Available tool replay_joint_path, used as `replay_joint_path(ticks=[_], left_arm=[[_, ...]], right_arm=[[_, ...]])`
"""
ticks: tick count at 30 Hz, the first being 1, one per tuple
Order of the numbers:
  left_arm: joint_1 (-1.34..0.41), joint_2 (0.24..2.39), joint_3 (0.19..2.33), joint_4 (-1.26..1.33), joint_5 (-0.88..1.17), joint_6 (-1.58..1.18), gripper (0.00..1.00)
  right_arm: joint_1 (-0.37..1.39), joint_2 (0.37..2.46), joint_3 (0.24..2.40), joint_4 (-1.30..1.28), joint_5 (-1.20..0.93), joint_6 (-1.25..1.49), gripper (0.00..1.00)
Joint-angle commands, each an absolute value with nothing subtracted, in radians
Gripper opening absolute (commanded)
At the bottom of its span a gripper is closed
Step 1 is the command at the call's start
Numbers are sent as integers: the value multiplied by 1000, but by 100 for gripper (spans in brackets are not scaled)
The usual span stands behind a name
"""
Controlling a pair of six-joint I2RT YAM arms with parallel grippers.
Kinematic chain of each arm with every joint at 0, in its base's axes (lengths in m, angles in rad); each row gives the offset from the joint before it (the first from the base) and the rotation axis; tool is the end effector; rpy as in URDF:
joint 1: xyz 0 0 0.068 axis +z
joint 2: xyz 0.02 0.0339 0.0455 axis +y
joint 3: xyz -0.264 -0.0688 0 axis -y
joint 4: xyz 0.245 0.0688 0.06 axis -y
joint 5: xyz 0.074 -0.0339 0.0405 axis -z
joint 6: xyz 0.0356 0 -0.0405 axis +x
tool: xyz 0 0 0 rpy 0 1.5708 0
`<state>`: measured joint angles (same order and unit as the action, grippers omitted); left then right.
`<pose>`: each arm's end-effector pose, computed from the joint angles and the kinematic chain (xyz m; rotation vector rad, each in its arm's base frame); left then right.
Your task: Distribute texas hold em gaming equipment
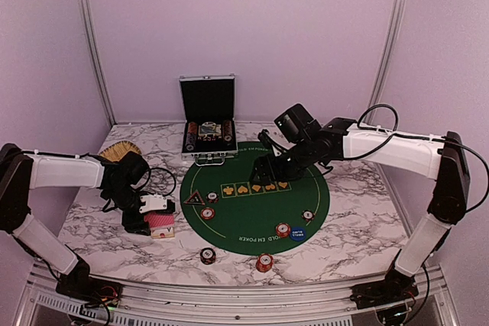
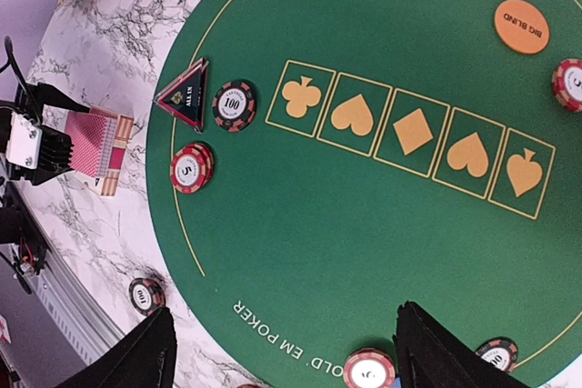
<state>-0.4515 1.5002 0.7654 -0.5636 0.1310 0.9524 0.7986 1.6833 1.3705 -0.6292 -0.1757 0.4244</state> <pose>0.2254 -0.1145 0.1518 1.8562 2.1555 -0.0841 0.2505 0.2661 0.2693 -0.5658 2.5818 0.6837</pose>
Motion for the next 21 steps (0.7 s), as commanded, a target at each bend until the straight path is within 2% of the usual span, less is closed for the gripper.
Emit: replay_joint_path(ticks=[1, 10, 16, 21], left_arm=[[-453, 1495, 770, -562, 149, 959, 66], [-453, 1475, 767, -566, 160, 951, 51], [-453, 1444, 769, -567, 155, 952, 35], [-453, 1428, 766, -568, 153, 952, 29]], right_arm=[[807, 1698, 1359, -578, -212, 451, 81], [807, 1717, 1333, -493, -296, 499, 80], [813, 1738, 1320, -430, -349, 536, 79], [823, 1760, 1321, -396, -373, 556, 79]])
